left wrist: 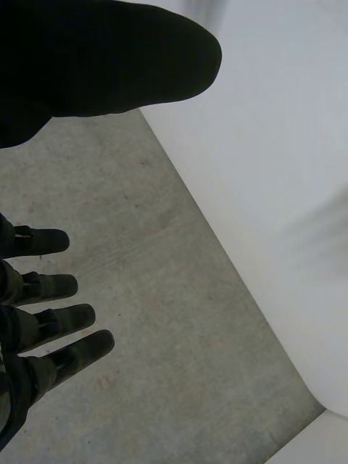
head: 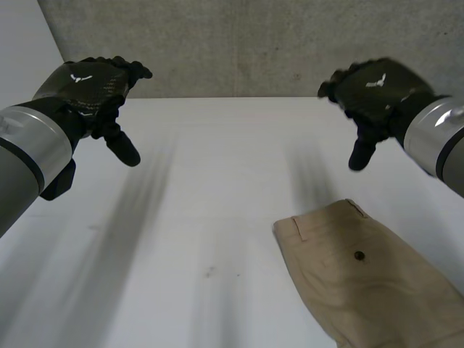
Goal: Fold the shorts.
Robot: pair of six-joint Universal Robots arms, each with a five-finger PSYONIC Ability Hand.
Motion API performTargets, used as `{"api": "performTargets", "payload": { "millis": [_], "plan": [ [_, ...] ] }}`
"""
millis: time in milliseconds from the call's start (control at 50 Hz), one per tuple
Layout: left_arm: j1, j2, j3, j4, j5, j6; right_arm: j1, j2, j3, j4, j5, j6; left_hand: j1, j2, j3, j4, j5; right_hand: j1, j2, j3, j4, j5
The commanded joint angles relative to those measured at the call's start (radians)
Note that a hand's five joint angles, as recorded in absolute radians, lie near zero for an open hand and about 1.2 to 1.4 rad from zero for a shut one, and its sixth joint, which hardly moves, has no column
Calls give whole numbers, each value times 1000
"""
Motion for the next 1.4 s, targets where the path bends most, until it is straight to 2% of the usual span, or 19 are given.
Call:
{"api": "performTargets", "payload": {
  "millis": [20, 140, 200, 340, 480, 540, 580, 640, 800, 860, 900, 960, 1040, 1120, 1200, 1260, 1280, 1320, 1400],
  "plan": [
    [-1, -2, -12, 5, 0, 0, -12, 103, -2, 169, -22, -71, -9, -25, -35, -30, -45, -9, -47, -39, -59, -65],
    [-1, -8, -12, 5, 0, -1, -86, 158, 50, 145, -29, -96, -9, -25, -35, -30, -45, 51, 13, 21, 2, -5],
    [-3, -8, -14, 5, 0, -1, -118, 205, 110, 47, -32, -104, -9, -25, -35, -30, -45, 51, 13, 21, 2, -5],
    [-14, -15, -14, 5, -2, -1, -149, 254, 224, -99, -40, -108, -9, -25, -35, -30, -45, 66, 28, 36, 16, 10],
    [-14, -18, -14, 10, -2, -1, -150, 302, 279, -147, -37, -125, -9, -25, -35, -30, -45, 174, 136, 144, 125, 118],
    [-14, -22, -14, 11, -2, 0, -149, 327, 277, -157, -37, -128, -9, -25, -35, -30, -45, 730, 693, 701, 681, 674],
    [-14, -18, -12, 13, -3, 0, -147, 330, 265, -165, -38, -124, -9, -25, -35, -30, -45, 1007, 969, 977, 957, 951],
    [-14, -14, -12, 13, -3, 0, -143, 331, 262, -170, -38, -125, -9, -25, -35, -30, -45, 1212, 1175, 1182, 1163, 1156],
    [-14, -2, -3, 13, -3, 0, -120, 313, 94, -167, -31, -98, -9, -25, -35, -30, -45, 1212, 1175, 1183, 1163, 1156],
    [-14, 14, 3, 14, -3, 0, -68, 275, -20, -163, -29, -67, -9, -25, -35, -30, -45, 1212, 1175, 1183, 1163, 1156],
    [-12, 23, 3, 23, -3, 0, 20, 206, -212, -163, -29, 20, -9, -25, -35, -30, -45, 1212, 1175, 1183, 1163, 1156],
    [-12, 32, 3, 34, -5, 0, 70, 176, -419, -165, -28, 143, -9, -25, -35, -30, -45, 1212, 1175, 1183, 1163, 1156],
    [-12, 55, 2, 45, -6, 0, 87, 176, -651, -162, -31, 301, -8, -24, -34, -30, -44, 1212, 1175, 1183, 1163, 1156],
    [-3, 96, 3, 69, -8, -6, 94, 175, -775, -142, -32, 379, -6, -21, -31, -27, -41, 1212, 1175, 1183, 1163, 1156],
    [5, 135, 3, 95, -12, -9, 94, 175, -795, -82, -49, 376, -3, -18, -29, -24, -38, 1212, 1175, 1183, 1163, 1156],
    [8, 146, 2, 108, -14, -9, 106, 184, -752, 86, -121, 370, -3, -18, -29, -24, -38, 1212, 1175, 1183, 1163, 1156],
    [17, 156, 0, 123, -20, -9, 106, 184, -752, 87, -121, 370, -3, -18, -29, -24, -38, 1212, 1175, 1183, 1163, 1156],
    [20, 161, 0, 129, -25, -9, 136, 184, -671, 173, -159, 366, -3, -18, -29, -24, -38, 1212, 1175, 1183, 1163, 1156],
    [25, 166, -3, 137, -25, -6, 192, 178, -484, 264, -169, 294, -3, -18, -29, -24, -38, 1212, 1175, 1183, 1163, 1156]
  ]
}}
